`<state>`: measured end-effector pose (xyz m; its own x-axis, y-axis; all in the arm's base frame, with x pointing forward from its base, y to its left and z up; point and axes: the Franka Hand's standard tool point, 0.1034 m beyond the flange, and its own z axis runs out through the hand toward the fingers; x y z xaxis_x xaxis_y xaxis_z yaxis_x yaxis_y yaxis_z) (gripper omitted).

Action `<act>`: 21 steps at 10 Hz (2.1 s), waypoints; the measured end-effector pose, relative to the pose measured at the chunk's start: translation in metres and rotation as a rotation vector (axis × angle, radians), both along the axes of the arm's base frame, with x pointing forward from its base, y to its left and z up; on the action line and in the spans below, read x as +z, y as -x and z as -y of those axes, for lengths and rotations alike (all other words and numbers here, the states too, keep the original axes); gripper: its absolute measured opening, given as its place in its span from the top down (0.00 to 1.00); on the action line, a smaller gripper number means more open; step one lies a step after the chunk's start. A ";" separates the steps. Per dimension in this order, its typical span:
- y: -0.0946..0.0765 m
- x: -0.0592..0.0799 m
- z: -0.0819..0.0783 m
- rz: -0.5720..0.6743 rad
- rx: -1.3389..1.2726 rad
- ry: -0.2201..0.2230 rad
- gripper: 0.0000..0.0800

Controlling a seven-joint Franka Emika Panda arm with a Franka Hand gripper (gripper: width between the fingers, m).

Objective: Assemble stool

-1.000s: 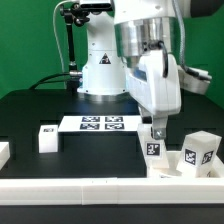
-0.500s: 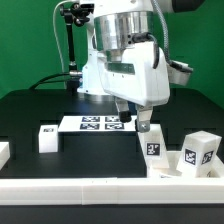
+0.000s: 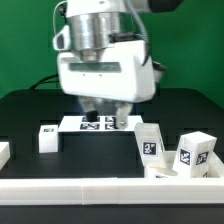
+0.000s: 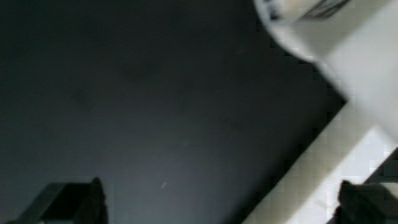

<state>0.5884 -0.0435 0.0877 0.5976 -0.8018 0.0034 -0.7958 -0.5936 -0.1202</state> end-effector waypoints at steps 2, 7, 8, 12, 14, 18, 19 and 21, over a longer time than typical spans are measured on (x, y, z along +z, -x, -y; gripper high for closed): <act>0.006 -0.001 0.027 0.009 0.050 0.011 0.19; 0.010 -0.011 0.025 -0.008 0.415 0.082 0.19; 0.011 -0.013 0.028 -0.026 0.613 0.128 0.19; 0.014 -0.019 0.036 -0.044 1.025 0.208 0.19; 0.015 -0.020 0.039 -0.044 1.103 0.211 0.19; 0.043 -0.022 0.109 -0.071 1.097 0.195 0.19; 0.052 -0.025 0.121 -0.075 1.108 0.196 0.19; 0.058 -0.028 0.124 -0.098 1.085 0.170 0.19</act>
Offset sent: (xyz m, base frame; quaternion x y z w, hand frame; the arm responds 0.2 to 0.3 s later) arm 0.0000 0.0000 0.0000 0.0000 0.0000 0.0000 1.0000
